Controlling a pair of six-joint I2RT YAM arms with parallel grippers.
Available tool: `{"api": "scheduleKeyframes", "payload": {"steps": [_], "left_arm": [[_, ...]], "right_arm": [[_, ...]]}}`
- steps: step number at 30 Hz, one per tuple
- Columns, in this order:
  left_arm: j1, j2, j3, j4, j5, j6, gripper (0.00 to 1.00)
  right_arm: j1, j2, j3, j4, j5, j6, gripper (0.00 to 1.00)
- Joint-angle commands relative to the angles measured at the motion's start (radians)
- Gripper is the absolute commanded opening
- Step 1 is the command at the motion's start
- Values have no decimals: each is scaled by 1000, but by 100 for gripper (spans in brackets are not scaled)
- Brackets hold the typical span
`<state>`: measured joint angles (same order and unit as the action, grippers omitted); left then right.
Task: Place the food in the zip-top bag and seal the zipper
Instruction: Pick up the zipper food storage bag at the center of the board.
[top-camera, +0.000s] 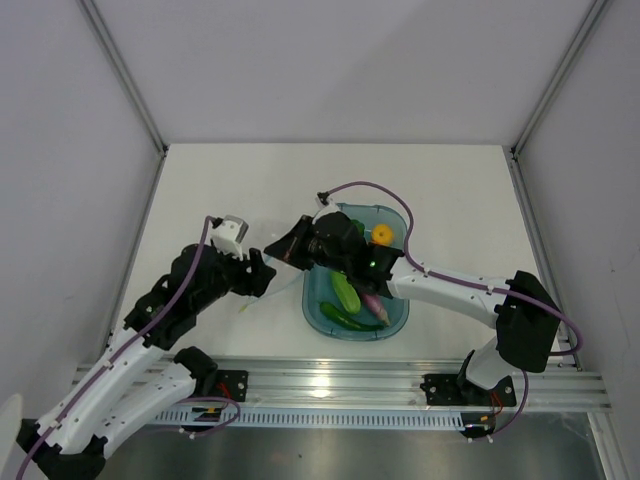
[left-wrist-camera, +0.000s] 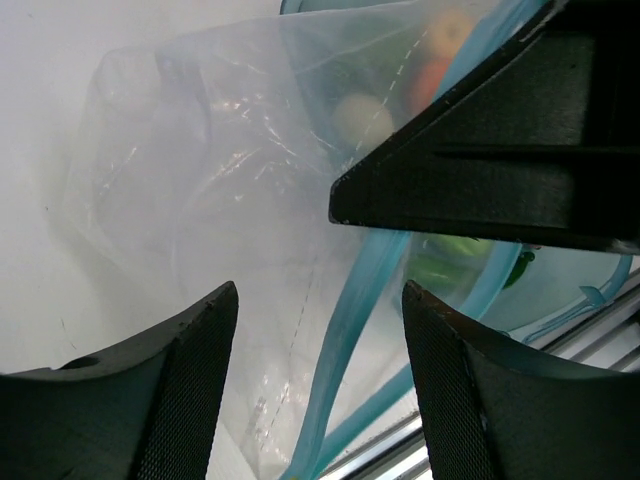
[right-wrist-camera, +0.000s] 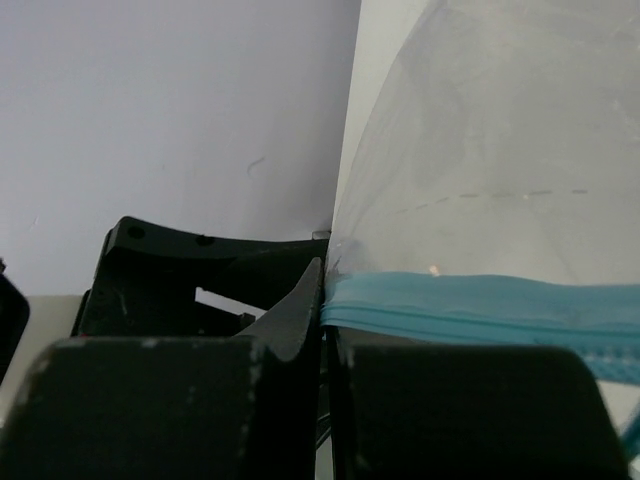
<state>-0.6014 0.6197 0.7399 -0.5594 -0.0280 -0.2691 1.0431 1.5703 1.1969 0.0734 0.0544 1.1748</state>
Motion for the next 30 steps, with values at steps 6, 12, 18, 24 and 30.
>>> {"api": "scheduleKeyframes", "payload": {"steps": [6,12,18,24,30], "left_arm": [[-8,46,-1,73,-56,5,67],[-8,90,33,53,-73,-10,20],[-8,77,20,20,-111,-54,1],[-8,75,45,-52,-176,-119,1],[-8,60,70,-106,-231,-168,0]], "right_arm": [[5,-26,7,43,-36,29,0],[2,-29,6,20,-42,13,14],[-14,-78,-20,-70,-24,-46,53],[37,-162,-22,-240,70,-153,63],[89,-292,-59,-371,173,-210,68]]}}
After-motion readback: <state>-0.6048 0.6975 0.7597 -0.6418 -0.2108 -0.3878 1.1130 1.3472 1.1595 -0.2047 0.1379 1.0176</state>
